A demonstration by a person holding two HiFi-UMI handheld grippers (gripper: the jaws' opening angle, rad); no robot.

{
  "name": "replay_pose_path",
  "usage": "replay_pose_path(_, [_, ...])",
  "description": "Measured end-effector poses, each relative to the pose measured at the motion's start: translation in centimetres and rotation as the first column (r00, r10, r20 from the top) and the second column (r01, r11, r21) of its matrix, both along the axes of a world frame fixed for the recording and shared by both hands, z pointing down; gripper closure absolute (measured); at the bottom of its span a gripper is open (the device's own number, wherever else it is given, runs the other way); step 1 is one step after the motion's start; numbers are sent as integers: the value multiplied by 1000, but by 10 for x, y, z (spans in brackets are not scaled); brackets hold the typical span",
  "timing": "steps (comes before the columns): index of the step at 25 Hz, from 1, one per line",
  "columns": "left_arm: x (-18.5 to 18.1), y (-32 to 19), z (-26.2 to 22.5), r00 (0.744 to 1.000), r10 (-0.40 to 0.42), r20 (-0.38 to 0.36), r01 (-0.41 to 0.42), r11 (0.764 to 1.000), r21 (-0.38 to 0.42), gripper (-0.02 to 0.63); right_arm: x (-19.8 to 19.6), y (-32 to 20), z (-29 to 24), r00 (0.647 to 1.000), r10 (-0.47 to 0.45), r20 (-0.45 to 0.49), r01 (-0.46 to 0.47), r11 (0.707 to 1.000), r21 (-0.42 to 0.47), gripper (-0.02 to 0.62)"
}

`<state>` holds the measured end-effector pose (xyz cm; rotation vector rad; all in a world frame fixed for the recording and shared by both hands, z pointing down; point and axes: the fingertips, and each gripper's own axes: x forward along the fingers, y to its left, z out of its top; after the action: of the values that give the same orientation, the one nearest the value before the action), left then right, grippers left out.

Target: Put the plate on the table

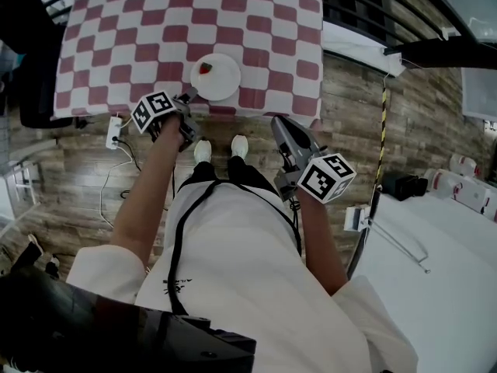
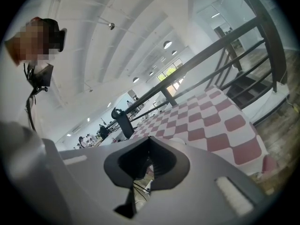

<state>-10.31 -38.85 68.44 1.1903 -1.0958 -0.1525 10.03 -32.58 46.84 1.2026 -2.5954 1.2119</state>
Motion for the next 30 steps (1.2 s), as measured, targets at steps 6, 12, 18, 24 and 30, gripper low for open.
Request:
replay_pose_path(6, [1, 11, -38, 997, 49, 63, -54, 995, 87, 563, -1, -1, -14, 999, -42, 15, 41, 998, 50, 586])
replay_pose_path(12, [10, 21, -91, 991, 90, 103, -110, 974, 200, 598, 4, -5, -26, 997, -62, 39, 58, 995, 84, 586])
replay_pose_path(18, [16, 28, -137, 983, 120, 138, -158, 936, 316, 598, 6, -5, -37, 994, -98, 42, 93, 989, 118, 586])
replay_pose_path(24, [18, 40, -182, 978, 124, 168, -186, 884, 428, 598, 10, -1, -46, 993, -107, 43, 100, 985, 142, 586])
replay_pose_path(30, [23, 50, -216, 946, 151, 287, -286, 806, 519, 598, 15, 2, -49, 995, -100, 28, 94, 982, 162, 587])
